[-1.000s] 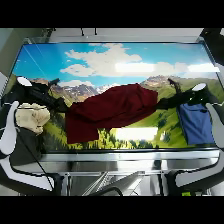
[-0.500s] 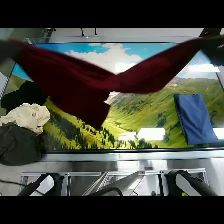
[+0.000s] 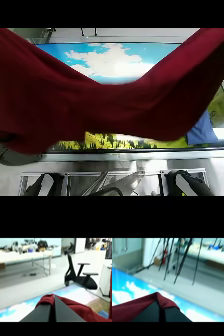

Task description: Fold the shirts.

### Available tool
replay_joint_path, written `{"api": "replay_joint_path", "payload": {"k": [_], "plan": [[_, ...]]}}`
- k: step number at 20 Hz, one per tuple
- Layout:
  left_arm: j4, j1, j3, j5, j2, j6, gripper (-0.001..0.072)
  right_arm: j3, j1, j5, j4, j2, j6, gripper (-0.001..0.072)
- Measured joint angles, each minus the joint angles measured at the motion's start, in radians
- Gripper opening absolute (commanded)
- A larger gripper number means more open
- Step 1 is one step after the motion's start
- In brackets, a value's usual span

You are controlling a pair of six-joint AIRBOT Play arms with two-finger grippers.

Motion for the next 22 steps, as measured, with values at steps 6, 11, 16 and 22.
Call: {"api": "replay_joint_path", "payload": {"k": [6, 11, 16, 22], "plan": [[0.593, -0.459, -0.242, 0.045, -0.248, -0.033, 0.0019, -0.144, 0.012, 0.097, 0.066, -0.354, 0.001, 0.0015], [0.853, -0.620, -0.257, 0.169, -0.657, -0.079, 0.0019, -0.214, 0.016, 0.032, 0.087, -0.686, -0.010, 0.0015], [0.916, -0.659, 0.029, 0.126, -0.985, -0.151, 0.0019, -0.137, 0.008, -0.034, 0.168, -0.914, -0.008, 0.0015], [0.960, -0.663, 0.013, 0.140, -1.013, -0.177, 0.0019, -0.085, 0.002, 0.000, 0.134, -0.973, 0.011, 0.0015]]}}
